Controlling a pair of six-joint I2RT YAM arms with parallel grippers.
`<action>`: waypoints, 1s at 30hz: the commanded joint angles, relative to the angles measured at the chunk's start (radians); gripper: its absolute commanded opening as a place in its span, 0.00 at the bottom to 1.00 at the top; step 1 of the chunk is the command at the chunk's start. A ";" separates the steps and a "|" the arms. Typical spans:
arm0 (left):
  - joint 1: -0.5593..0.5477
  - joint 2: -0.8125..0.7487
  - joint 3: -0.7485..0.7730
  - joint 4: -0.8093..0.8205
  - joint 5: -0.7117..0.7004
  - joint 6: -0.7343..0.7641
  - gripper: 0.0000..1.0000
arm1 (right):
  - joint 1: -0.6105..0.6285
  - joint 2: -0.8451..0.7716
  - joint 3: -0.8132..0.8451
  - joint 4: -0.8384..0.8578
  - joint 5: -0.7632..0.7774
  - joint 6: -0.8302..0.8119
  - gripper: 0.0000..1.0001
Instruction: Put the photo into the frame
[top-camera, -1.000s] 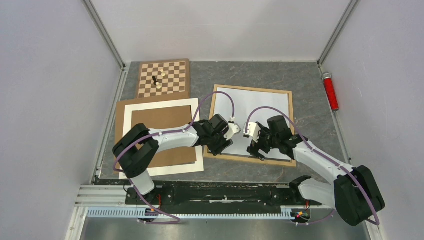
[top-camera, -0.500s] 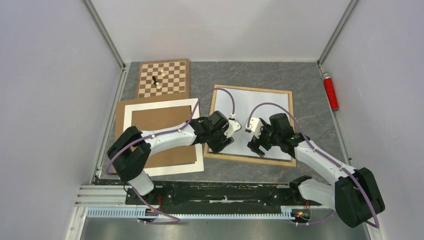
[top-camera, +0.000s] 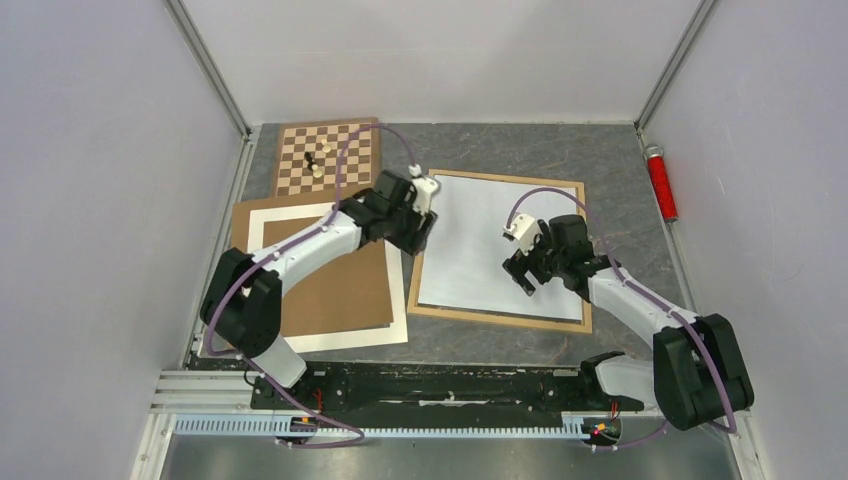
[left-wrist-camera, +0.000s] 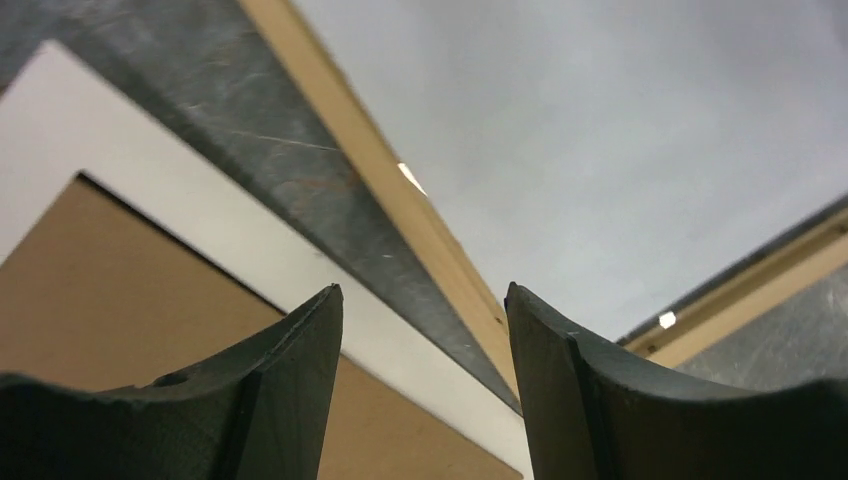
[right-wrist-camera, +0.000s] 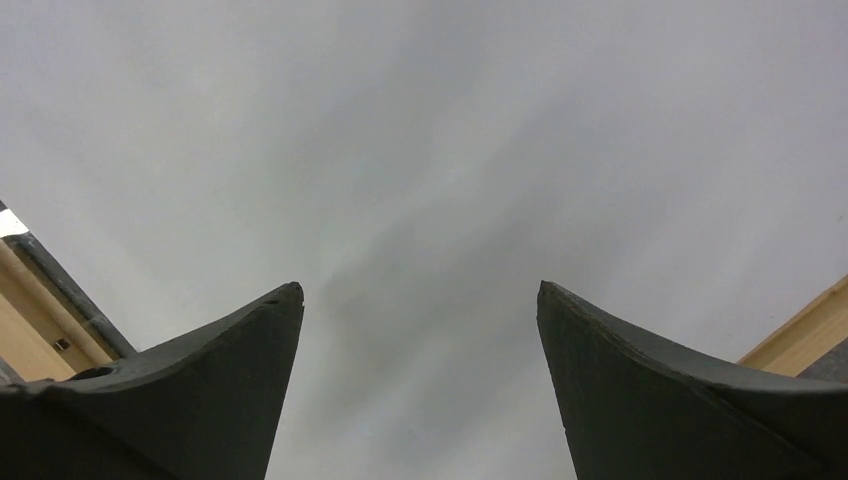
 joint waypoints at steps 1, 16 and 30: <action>0.127 -0.018 0.065 -0.009 0.070 -0.108 0.68 | -0.006 0.019 -0.031 0.054 0.009 -0.017 0.90; 0.182 0.225 0.279 0.081 -0.082 -0.221 0.68 | -0.005 0.080 -0.040 0.011 -0.019 0.094 0.89; 0.159 0.726 0.863 0.026 -0.198 -0.296 0.68 | -0.004 -0.009 -0.015 0.046 0.049 0.128 0.89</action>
